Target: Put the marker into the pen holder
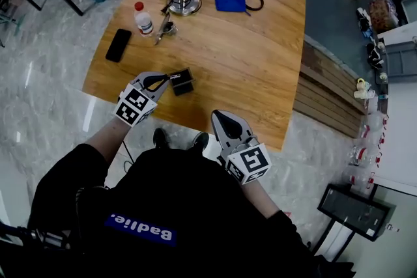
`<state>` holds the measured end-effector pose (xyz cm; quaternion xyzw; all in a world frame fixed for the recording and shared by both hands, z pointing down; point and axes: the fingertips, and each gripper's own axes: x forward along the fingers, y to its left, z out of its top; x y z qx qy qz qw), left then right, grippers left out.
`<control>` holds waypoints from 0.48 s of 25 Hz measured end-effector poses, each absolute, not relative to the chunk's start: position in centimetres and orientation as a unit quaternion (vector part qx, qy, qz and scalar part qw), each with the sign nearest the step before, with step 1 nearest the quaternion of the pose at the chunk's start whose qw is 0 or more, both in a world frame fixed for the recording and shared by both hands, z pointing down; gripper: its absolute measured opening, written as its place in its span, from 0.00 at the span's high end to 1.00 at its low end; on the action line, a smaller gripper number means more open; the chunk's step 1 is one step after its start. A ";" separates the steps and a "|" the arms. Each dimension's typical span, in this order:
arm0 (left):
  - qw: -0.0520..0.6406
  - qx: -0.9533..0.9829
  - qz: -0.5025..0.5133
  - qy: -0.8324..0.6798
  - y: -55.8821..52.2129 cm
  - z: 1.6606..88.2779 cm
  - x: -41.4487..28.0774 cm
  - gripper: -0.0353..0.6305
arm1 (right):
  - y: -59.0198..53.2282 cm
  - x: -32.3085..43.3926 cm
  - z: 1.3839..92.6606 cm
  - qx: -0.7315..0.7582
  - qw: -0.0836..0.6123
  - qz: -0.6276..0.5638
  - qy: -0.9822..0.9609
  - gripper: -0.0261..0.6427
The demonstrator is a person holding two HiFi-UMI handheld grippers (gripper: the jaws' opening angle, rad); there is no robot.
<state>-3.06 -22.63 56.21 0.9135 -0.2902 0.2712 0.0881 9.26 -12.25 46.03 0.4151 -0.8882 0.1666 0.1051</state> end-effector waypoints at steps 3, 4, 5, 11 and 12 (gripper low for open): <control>0.102 0.911 0.280 -0.286 -23.3 57.6 -3.0 0.89 | -12.3 9.5 46.1 0.417 0.106 0.168 -0.887 0.95; 0.103 0.910 0.283 -0.284 -23.4 57.9 -2.9 0.89 | -12.3 9.6 46.2 0.418 0.106 0.169 -0.886 0.95; 0.103 0.910 0.286 -0.281 -23.4 58.2 -2.7 0.89 | -12.3 9.7 46.3 0.420 0.107 0.170 -0.885 0.95; 0.103 0.910 0.305 -0.263 -23.2 60.2 -1.8 0.89 | -12.1 10.3 46.7 0.427 0.112 0.174 -0.880 0.95; 0.104 0.909 0.306 -0.261 -23.2 60.5 -1.8 0.89 | -12.1 10.3 46.7 0.428 0.111 0.175 -0.880 0.95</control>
